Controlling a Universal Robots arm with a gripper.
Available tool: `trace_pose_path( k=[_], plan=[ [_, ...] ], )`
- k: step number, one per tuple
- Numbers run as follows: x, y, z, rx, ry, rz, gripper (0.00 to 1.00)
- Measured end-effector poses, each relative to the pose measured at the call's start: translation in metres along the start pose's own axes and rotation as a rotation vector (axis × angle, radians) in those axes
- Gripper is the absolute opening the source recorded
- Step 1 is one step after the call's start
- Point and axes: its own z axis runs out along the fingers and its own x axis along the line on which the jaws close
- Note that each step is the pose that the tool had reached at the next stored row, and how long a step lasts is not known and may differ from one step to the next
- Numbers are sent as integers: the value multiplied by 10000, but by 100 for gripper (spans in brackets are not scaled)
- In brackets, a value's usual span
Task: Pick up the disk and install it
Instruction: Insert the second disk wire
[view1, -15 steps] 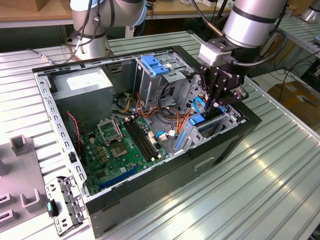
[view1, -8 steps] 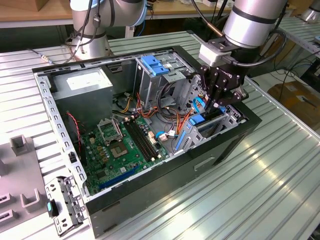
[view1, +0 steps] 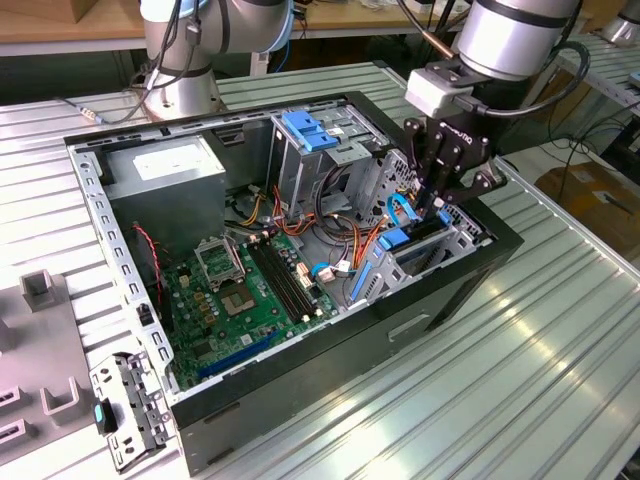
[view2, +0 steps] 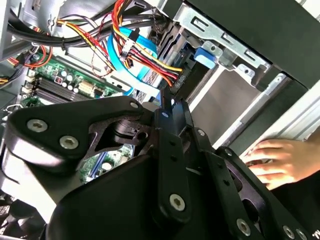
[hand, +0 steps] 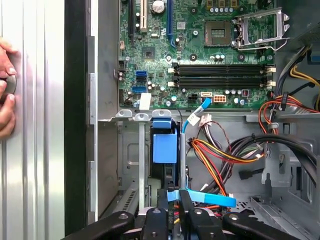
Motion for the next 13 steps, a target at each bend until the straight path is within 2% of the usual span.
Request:
trace_pose_path(
  k=[2, 4, 13],
  plan=[
    [0, 0, 0, 0, -2, 0, 22],
    [0, 0, -3, 0, 0, 0, 11],
    [1, 0, -16, 0, 0, 0, 11]
  ],
)
